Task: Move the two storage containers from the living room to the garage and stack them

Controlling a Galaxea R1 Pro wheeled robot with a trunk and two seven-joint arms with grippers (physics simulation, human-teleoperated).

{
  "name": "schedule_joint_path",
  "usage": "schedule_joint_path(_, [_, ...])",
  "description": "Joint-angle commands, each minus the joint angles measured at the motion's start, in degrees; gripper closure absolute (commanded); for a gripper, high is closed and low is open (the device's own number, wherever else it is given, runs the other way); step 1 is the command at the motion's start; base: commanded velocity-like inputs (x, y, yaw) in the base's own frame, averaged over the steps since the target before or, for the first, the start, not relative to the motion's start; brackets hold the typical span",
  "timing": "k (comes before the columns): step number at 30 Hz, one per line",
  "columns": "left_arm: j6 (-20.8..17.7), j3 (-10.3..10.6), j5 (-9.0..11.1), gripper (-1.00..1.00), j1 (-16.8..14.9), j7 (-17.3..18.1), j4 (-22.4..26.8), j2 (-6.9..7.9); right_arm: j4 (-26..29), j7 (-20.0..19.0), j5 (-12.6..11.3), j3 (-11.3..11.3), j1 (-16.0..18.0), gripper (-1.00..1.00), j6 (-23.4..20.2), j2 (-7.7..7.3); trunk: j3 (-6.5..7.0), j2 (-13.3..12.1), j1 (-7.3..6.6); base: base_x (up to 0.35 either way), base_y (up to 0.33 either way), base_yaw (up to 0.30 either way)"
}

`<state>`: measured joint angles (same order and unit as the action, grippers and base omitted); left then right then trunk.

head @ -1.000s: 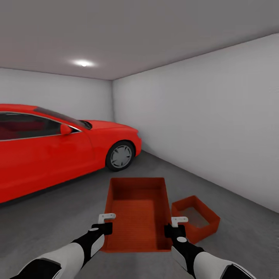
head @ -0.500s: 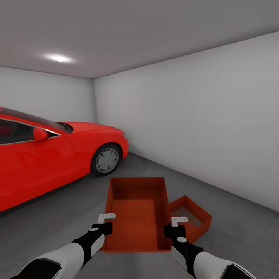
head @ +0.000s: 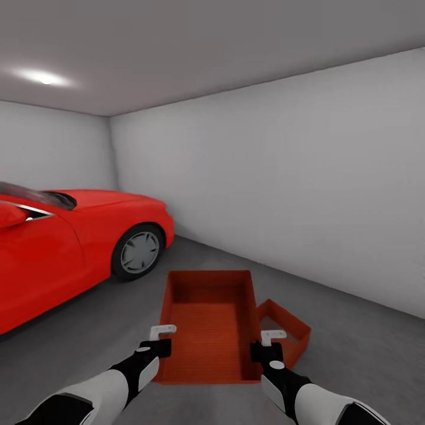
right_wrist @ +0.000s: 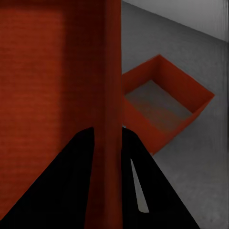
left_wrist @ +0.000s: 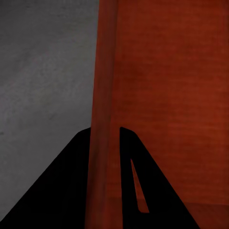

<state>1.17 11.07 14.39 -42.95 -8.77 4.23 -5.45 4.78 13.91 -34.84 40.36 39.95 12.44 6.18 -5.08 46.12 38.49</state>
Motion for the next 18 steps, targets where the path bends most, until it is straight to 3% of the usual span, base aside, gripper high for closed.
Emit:
schedule_joint_path(1, [1.5,-3.9,-0.2,1.0,-0.1,-4.7,0.2,0.73,0.0,-0.8,-0.7,1.0,0.0,1.0,-0.1,0.01,-0.09,0.1,0.04,0.288,0.244,-0.283])
schedule_joint_path(18, [1.5,-3.9,-0.2,1.0,-0.1,-4.7,0.2,0.77,0.0,-0.8,-0.7,1.0,0.0,1.0,-0.1,0.02,-0.09,0.1,0.04,0.288,0.244,-0.283])
